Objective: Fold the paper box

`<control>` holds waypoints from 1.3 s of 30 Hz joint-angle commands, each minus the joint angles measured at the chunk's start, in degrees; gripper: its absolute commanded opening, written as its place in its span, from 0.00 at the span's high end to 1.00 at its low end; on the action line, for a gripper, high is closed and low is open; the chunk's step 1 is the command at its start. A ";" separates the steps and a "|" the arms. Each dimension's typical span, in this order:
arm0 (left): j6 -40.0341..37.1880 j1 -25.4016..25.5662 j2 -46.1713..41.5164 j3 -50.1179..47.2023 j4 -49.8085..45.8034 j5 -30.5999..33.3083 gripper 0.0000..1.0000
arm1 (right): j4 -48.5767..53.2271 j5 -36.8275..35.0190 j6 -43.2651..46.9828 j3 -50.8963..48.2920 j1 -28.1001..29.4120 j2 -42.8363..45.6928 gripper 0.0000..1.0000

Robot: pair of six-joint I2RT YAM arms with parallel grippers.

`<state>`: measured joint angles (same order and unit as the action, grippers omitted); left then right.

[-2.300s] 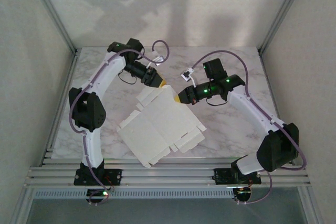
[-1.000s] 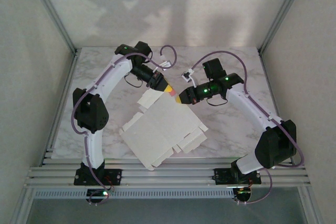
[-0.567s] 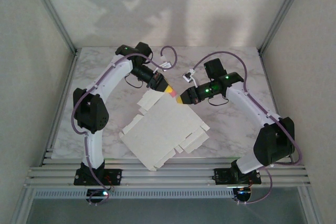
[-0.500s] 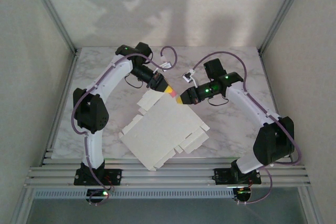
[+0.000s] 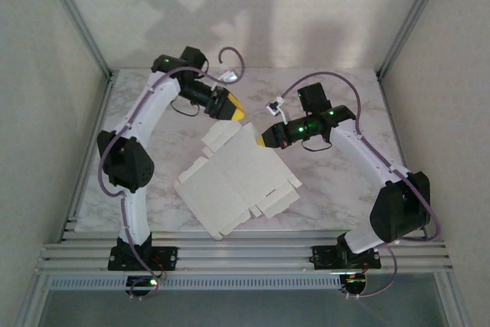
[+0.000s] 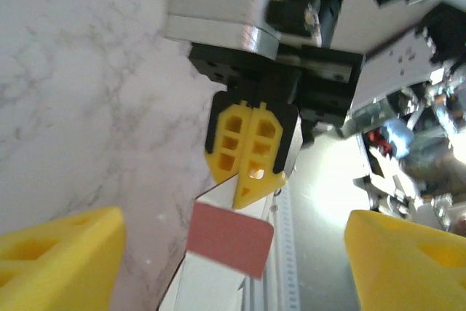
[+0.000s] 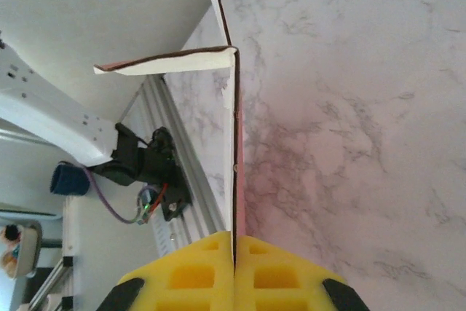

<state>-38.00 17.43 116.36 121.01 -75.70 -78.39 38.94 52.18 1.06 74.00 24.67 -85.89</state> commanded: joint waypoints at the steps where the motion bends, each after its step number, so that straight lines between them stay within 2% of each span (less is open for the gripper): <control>1: 0.72 -2.65 0.86 1.24 -1.20 -1.95 0.10 | -0.17 -6.51 -2.15 -1.28 -0.56 3.18 0.99; 3: 0.99 -4.48 0.03 0.01 -1.13 -1.89 0.02 | -0.18 -9.86 -3.18 -2.29 -0.76 4.68 0.99; 6: 5.42 -6.55 -2.26 -4.16 3.06 0.63 0.01 | 1.05 -16.65 -4.69 -2.71 -0.77 6.20 1.00; 8: 13.03 -7.06 -5.33 -10.46 11.46 3.81 0.01 | 1.57 -20.21 -5.76 -2.97 -0.77 7.17 1.00; 12: 32.74 -7.11 -13.25 -26.49 36.75 13.53 0.01 | 1.84 -23.89 -7.26 -3.74 -0.91 9.04 1.00; 16: 37.14 -6.92 -16.46 -34.75 44.30 14.50 0.01 | 2.57 -23.18 -7.19 -3.68 -1.25 10.01 1.00; 20: 33.83 -6.03 -17.24 -39.67 44.81 11.07 0.02 | 3.51 -17.91 -5.79 -3.16 -1.44 10.41 1.00; 24: 32.81 -5.76 -17.00 -42.46 46.49 13.26 0.10 | 5.35 -14.75 -4.28 -1.70 -1.85 10.19 1.00; 28: 32.64 -6.74 -16.18 -44.52 48.21 12.02 0.15 | 9.02 -12.84 -2.05 1.55 -3.08 9.82 1.00; 32: 31.56 -10.04 -15.35 -44.86 48.63 6.34 0.19 | 12.62 -8.40 -0.23 5.42 -4.54 9.68 1.00; 36: 24.81 -11.51 -15.03 -40.77 42.17 -1.30 0.21 | 13.36 -2.82 0.72 8.72 -5.97 10.56 1.00; 39: 11.97 -11.91 -13.67 -34.15 27.42 -4.30 0.24 | 16.41 1.96 3.04 12.53 -6.71 9.85 1.00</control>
<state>-13.26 5.56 101.65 80.95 -35.62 -75.42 51.48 46.78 0.99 82.54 18.68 -76.71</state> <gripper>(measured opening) 0.770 0.040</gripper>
